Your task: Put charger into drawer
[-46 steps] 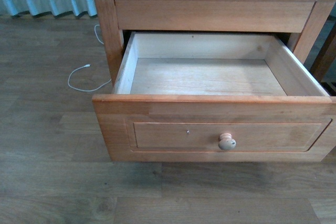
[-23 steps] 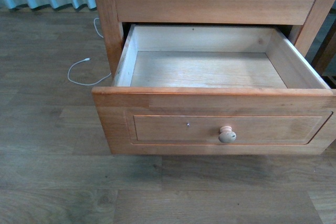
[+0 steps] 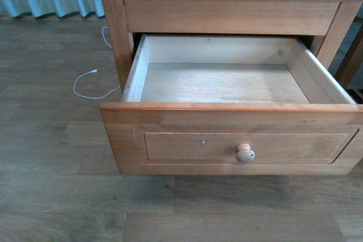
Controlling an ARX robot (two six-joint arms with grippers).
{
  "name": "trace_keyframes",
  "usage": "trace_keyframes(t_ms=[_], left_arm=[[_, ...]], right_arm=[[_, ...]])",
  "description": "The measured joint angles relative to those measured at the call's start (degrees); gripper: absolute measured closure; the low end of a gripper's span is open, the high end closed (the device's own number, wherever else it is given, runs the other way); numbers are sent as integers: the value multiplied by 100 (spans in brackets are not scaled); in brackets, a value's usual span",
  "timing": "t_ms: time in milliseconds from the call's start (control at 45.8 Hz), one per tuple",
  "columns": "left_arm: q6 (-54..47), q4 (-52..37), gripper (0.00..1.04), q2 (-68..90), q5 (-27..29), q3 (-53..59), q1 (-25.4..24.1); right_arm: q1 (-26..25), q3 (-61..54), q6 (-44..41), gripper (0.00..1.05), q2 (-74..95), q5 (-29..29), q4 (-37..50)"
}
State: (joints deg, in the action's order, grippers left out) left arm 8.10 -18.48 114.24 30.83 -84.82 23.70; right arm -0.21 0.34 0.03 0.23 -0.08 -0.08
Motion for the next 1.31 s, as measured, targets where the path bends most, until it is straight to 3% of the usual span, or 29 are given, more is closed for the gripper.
trace_keyframes(t_ms=[350, 568, 808, 1311], left_arm=[[-402, -433, 65, -2483, -516, 2575, 621], [-400, -197, 65, -2881, -649, 3119, 955], [-221, -66, 65, -1875, -951, 2999, 1016], [-52, 243, 65, 466, -1252, 1252, 1088]], right_arm=[[0, 0, 0, 8, 0, 0, 0], [0, 0, 0, 8, 0, 0, 0], [0, 0, 0, 8, 0, 0, 0], [0, 0, 0, 8, 0, 0, 0]])
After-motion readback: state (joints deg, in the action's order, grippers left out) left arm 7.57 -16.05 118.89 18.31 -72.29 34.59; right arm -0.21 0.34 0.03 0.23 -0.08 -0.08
